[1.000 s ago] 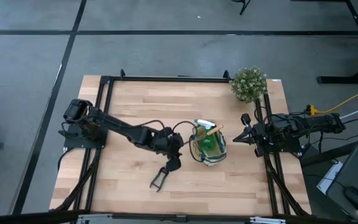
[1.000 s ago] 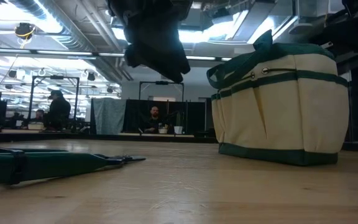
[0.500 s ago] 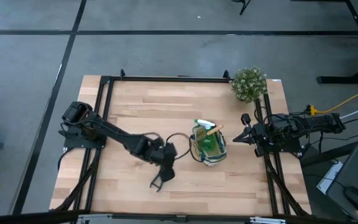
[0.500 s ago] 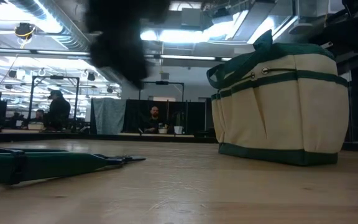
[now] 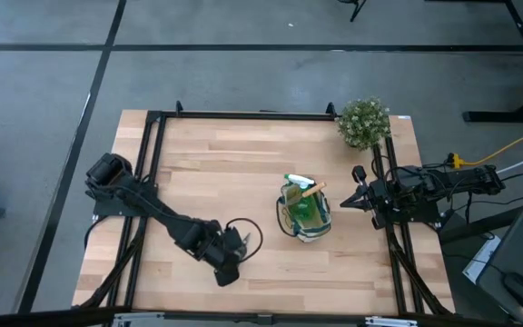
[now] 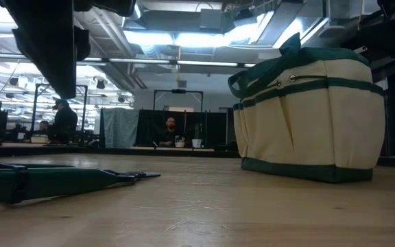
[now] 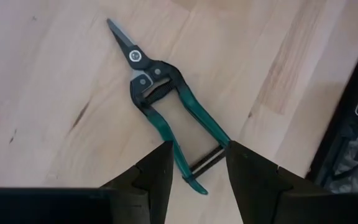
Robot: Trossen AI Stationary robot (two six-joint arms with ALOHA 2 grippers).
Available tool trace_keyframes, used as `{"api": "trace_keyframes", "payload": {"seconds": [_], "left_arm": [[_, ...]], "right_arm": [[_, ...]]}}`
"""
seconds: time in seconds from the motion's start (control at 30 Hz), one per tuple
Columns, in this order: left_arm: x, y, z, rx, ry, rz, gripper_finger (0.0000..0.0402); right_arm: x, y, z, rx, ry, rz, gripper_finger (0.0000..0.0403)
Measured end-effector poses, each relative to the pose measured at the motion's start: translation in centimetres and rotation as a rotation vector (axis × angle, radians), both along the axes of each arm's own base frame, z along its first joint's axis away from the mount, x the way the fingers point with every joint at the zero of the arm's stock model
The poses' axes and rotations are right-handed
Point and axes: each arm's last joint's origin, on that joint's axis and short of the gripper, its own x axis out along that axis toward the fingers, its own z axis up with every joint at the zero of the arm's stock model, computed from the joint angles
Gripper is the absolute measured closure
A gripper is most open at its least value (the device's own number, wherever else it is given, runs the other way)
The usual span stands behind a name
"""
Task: Pick & Place Garden tools in Gardening bag
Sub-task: Put the shear scissors into the gardening bag
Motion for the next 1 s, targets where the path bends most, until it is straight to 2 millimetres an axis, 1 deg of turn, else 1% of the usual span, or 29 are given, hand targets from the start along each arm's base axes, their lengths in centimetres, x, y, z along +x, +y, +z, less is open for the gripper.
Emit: {"api": "trace_keyframes", "payload": {"seconds": [0.17,0.3,0.47,0.6,0.73,0.87,1.0], "left_arm": [[0.1,-0.6,-1.0,0.036,0.001,0.012,0.0258],[0.6,-0.9,-2.8,0.057,0.042,0.017,0.0258],[1.2,-1.1,-5.2,0.075,0.083,0.082,0.0258],[1.5,-1.2,-6.8,0.079,0.132,0.091,0.0258],[1.6,-1.3,-7.8,0.091,0.159,0.111,0.0258],[1.6,-1.2,-8.0,0.107,0.160,0.111,0.0261],[1.5,-1.2,-8.1,0.128,0.147,0.115,0.0283]], "right_arm": [[0.0,0.0,0.0,0.000,0.000,0.000,0.0391],[0.0,0.0,0.0,0.000,0.002,0.000,0.0391],[0.0,0.0,-0.1,-0.001,0.007,0.000,0.0391],[0.0,0.0,-0.1,-0.001,0.007,0.000,0.0391],[0.0,0.0,-0.1,-0.001,0.007,0.000,0.0391],[0.0,0.0,-0.2,-0.003,0.017,0.000,0.0391],[0.0,0.0,-0.2,-0.003,0.018,0.000,0.0391]]}}
